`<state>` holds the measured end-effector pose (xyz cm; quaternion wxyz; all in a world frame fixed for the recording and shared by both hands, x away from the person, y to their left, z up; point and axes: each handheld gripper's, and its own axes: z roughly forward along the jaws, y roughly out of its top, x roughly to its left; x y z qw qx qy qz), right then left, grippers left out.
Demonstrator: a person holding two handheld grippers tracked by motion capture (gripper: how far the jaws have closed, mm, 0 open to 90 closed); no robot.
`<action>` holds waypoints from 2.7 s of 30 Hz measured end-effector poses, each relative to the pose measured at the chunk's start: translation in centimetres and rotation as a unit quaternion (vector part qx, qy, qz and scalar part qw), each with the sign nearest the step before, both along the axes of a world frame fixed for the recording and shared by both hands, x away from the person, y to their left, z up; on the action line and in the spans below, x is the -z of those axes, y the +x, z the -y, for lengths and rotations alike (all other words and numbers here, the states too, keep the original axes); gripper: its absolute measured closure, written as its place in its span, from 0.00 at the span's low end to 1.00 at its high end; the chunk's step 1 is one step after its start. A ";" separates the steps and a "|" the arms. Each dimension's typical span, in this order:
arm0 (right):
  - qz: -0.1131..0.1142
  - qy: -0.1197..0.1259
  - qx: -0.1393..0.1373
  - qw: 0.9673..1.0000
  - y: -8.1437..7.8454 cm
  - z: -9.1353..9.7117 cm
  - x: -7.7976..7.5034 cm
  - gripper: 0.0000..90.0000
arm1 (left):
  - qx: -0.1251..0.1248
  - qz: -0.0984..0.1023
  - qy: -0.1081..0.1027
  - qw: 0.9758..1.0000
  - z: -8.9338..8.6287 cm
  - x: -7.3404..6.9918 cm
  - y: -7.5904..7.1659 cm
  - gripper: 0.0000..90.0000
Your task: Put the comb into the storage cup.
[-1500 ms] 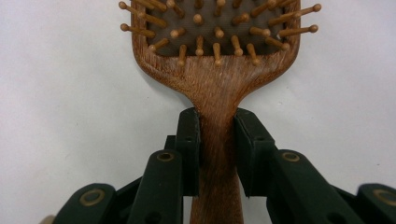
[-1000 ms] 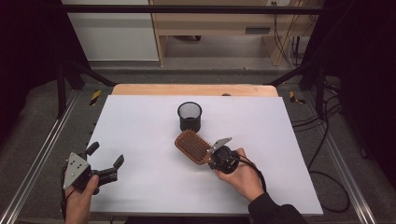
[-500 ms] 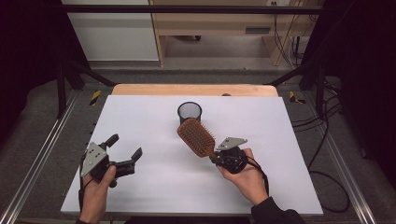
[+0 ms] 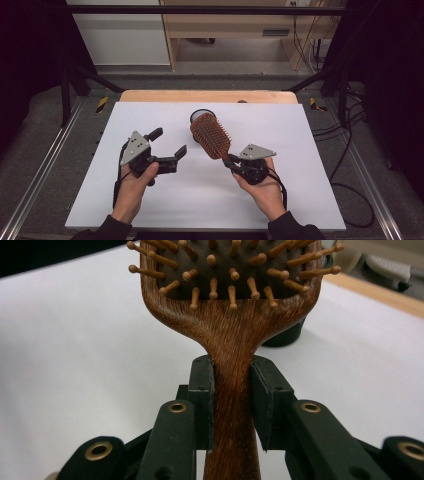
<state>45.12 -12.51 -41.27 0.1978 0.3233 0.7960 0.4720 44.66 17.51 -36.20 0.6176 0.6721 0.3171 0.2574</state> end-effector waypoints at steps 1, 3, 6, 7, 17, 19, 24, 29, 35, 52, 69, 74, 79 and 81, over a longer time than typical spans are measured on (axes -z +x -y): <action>0.005 0.004 0.000 1.000 -0.1 0.0 -0.1 0.81 | 0.004 -0.001 -0.001 1.000 0.5 -0.2 0.1 0.03; 0.012 0.011 -0.002 1.000 -0.3 -0.1 -0.3 0.81 | 0.009 -0.004 -0.006 1.000 1.0 -0.5 0.2 0.03; 0.016 0.012 -0.003 1.000 -0.4 -0.2 -0.3 0.81 | 0.015 -0.015 -0.022 1.000 1.8 -0.9 0.5 0.03; 0.017 0.012 -0.003 1.000 -0.5 -0.2 -0.3 0.81 | 0.015 -0.015 -0.022 1.000 1.8 -0.9 0.5 0.03; 0.033 0.025 -0.001 0.999 -0.7 -0.1 -0.6 0.81 | 0.020 -0.044 -0.050 0.998 3.0 -1.4 1.4 0.03; 0.035 0.026 -0.002 0.999 -0.8 -0.1 -0.7 0.81 | 0.025 -0.051 -0.051 0.997 3.4 -1.3 1.6 0.03; 0.041 0.033 -0.003 0.999 -0.8 -0.2 -0.9 0.81 | 0.030 -0.055 -0.055 0.997 3.9 -1.1 1.6 0.03; 0.046 0.033 -0.004 0.998 -1.0 -0.4 -0.9 0.81 | 0.031 -0.053 -0.059 0.996 4.3 -1.2 1.6 0.03; 0.050 0.033 -0.014 0.998 -1.3 -0.5 -0.9 0.81 | 0.038 -0.069 -0.081 0.994 4.7 -1.1 2.0 0.03; 0.063 0.024 -0.022 0.997 -1.6 -1.3 -0.8 0.81 | 0.042 -0.097 -0.124 0.987 4.9 -1.5 2.8 0.13; 0.059 0.018 -0.016 0.998 -1.4 -1.4 -0.4 0.81 | 0.027 -0.131 -0.144 0.980 4.9 -1.6 3.0 0.42; 0.058 0.020 -0.017 0.998 -1.4 -1.4 -0.4 0.81 | 0.040 -0.142 -0.134 0.980 5.2 -1.7 3.2 0.42; 0.059 0.021 -0.018 0.998 -1.4 -1.4 -0.4 0.81 | 0.042 -0.152 -0.140 0.978 5.3 -1.7 3.2 0.46; 0.058 0.021 -0.019 0.998 -1.4 -1.4 -0.4 0.81 | 0.040 -0.153 -0.142 0.977 5.3 -1.8 3.1 0.47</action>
